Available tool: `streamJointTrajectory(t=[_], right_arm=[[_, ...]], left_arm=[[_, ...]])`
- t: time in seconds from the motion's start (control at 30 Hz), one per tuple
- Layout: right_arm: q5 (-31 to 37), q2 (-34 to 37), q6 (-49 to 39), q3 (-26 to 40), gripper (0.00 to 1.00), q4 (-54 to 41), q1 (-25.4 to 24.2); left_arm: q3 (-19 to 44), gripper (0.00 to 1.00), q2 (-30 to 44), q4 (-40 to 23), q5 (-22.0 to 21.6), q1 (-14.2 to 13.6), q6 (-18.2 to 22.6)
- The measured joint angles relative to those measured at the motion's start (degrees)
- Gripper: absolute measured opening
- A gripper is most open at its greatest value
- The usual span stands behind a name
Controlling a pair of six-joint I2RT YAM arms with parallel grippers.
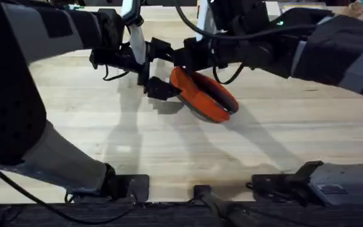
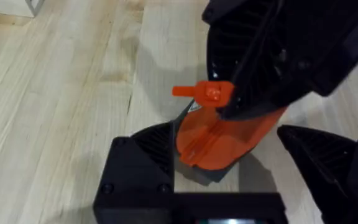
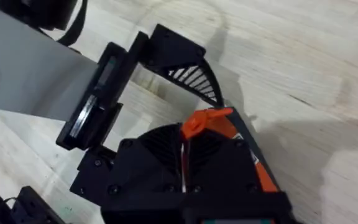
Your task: Unzip the bag, pick up the pens from the table one at a time and place them inside, then zip the bag closed.
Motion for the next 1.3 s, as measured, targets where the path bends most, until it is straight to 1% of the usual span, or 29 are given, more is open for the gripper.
streamJointTrajectory(t=[0.13,0.37,0.4,0.43,0.5,0.53,0.57,0.6,0.63,1.0,1.3], right_arm=[[-0.01,0.00,0.00,0.00,0.032,-0.11,0.11],[0.00,0.01,0.00,0.00,0.032,-0.15,0.11],[0.00,0.00,0.00,0.00,0.032,-0.15,0.11],[0.00,0.00,0.00,0.00,0.032,-0.20,0.11],[0.00,0.01,0.00,0.00,0.032,-0.34,0.11],[-0.02,0.00,0.00,0.00,0.032,-0.57,0.11],[-0.02,0.00,0.00,0.00,0.032,-0.80,0.11],[-0.02,0.00,-0.01,0.00,0.032,-1.06,0.13],[-0.02,0.00,-0.02,0.00,0.032,-1.29,0.22],[-0.51,0.00,-0.03,0.00,0.032,-2.05,-0.60],[-3.13,-1.49,-0.25,0.13,0.033,-9.27,-3.56]], left_arm=[[0.00,0.994,0.00,0.02,0.16,-0.11,0.00],[0.00,0.986,-0.01,0.02,2.14,-0.11,-0.02],[0.00,0.907,0.00,0.00,2.25,-0.11,-0.04],[0.00,0.781,0.00,0.02,2.41,-0.11,-0.09],[0.00,0.504,0.00,0.05,2.66,-0.11,-0.16],[0.00,0.342,0.00,0.14,2.67,-0.11,-0.20],[0.00,0.199,-0.01,0.21,2.64,-0.11,-0.20],[0.00,0.082,-0.01,0.20,2.58,-0.11,-0.04],[0.00,0.053,-0.02,0.22,2.49,-0.15,0.00],[0.00,0.044,0.00,0.22,2.51,-0.17,-0.02],[0.00,0.044,0.00,-0.01,2.83,-1.17,-0.02]])
